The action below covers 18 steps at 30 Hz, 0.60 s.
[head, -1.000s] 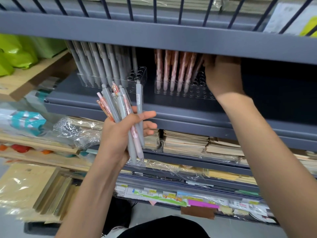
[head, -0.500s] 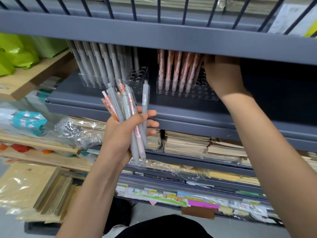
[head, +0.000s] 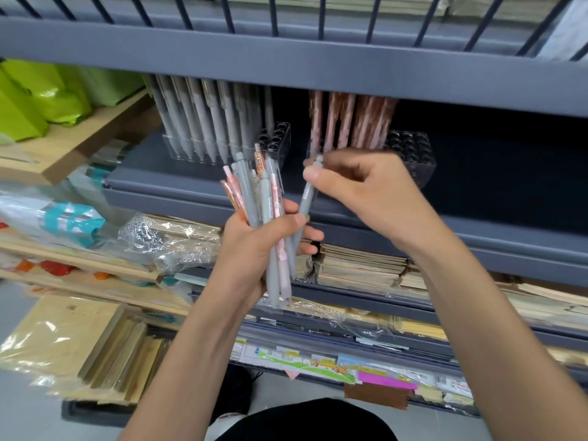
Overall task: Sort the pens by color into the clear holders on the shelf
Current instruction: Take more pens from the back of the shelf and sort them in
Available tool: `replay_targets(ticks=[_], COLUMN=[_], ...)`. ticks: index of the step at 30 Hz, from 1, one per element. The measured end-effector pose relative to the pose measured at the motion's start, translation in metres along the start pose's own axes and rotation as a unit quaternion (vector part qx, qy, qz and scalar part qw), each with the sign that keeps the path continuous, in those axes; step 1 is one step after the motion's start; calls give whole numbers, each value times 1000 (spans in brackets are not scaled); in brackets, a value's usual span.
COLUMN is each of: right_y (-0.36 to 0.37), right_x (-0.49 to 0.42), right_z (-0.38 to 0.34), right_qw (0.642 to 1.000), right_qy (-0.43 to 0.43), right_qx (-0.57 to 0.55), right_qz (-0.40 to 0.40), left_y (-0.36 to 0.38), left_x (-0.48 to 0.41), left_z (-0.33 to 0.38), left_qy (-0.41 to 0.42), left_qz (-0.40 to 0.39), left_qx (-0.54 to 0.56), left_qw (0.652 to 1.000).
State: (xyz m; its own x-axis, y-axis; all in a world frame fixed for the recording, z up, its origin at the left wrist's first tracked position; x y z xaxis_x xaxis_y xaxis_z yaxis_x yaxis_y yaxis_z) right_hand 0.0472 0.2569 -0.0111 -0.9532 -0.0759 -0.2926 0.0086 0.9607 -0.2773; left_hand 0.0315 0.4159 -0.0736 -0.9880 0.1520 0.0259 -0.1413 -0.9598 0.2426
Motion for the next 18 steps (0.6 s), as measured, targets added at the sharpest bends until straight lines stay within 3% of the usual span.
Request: replay_targets(ticks=[5,7,10,13,18], right_y=[17,24,27,26,33], right_x=[-2,-5,-12,-16,-19], right_z=[2,0,-6,-14,-18], right_qw=[996,995,972,939,936], right_qy=[6,5,0,-39,-77], right_qx=[-84,-99,-212,-253,-147], right_qz=[-39,-21,100,228,312], left_y=[-12,-21,-38,-58,-83], left_x=[2,2,0,-3,-11], left_z=[4,6,13,22,27], left_qy=[-2,3,15,1,-17], left_qz=[4,4,2,25,32], left_qx=[15,22,1,-33,-14], left_qw=[1000,1000,1000,999,999])
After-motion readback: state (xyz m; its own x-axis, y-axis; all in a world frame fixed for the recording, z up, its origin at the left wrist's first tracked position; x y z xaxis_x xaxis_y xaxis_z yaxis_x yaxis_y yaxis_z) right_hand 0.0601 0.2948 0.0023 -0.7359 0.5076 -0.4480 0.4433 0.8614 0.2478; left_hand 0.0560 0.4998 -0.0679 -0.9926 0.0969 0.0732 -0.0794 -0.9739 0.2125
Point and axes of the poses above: each hand's wrist, its own x-axis away from the middle knuckle, its own y-axis out of the palm, z = x × y, the point moved 3 cm from there along -x, towards the middle knuckle, and after that the axes turned 11 degrees about -x, right-handed, at the moved point
